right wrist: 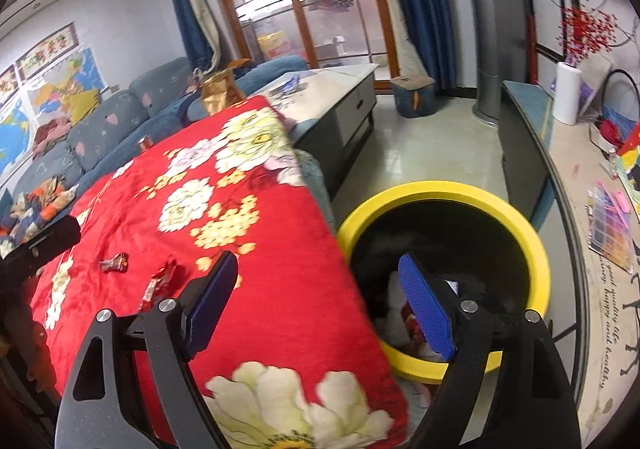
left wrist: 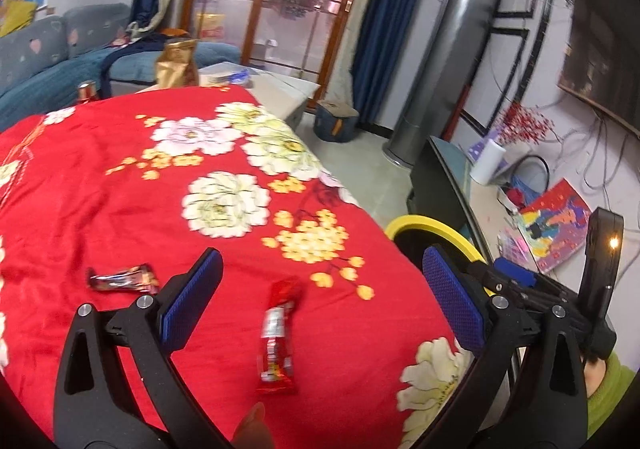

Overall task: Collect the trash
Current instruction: 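Move both open tools back over the remaining wrappers on the bed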

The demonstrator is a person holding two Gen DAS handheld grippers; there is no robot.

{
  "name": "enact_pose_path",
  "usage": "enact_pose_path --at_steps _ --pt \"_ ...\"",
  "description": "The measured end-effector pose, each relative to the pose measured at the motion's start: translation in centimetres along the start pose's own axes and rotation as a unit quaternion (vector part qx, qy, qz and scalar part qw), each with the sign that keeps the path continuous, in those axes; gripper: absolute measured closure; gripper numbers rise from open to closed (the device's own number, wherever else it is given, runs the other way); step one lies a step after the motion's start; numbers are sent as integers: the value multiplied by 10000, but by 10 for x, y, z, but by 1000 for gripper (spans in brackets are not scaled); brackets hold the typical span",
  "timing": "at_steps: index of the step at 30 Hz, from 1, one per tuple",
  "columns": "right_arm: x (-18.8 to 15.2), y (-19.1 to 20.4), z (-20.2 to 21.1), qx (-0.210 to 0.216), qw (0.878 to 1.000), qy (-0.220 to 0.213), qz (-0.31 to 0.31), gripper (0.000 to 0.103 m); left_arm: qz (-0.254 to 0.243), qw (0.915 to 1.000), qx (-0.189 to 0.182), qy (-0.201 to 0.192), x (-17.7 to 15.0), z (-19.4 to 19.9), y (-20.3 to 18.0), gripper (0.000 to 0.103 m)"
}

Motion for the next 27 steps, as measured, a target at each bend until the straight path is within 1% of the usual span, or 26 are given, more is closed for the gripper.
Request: enact_pose_path --at_steps 5,12,21,27 --pt "6 25 -8 179 9997 39 171 23 181 9995 177 -183 7 13 24 11" --pt "12 58 -14 362 9982 96 473 23 486 9978 300 -343 14 27 56 11" --pt "20 91 -25 512 9958 183 730 23 768 9951 416 -461 18 40 89 11" --pt "19 113 -37 661 9936 317 855 23 969 9923 560 -532 19 47 114 11"
Point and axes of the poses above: each gripper's, at about its wrist camera, not at the fingertips, and z roughly against the way its jaws point, y to its left, x to its top, the point moved 5 cm from there along -z, roughly the way its jaws point, and after that the axes turned 14 degrees about z, right-handed, at the moved point
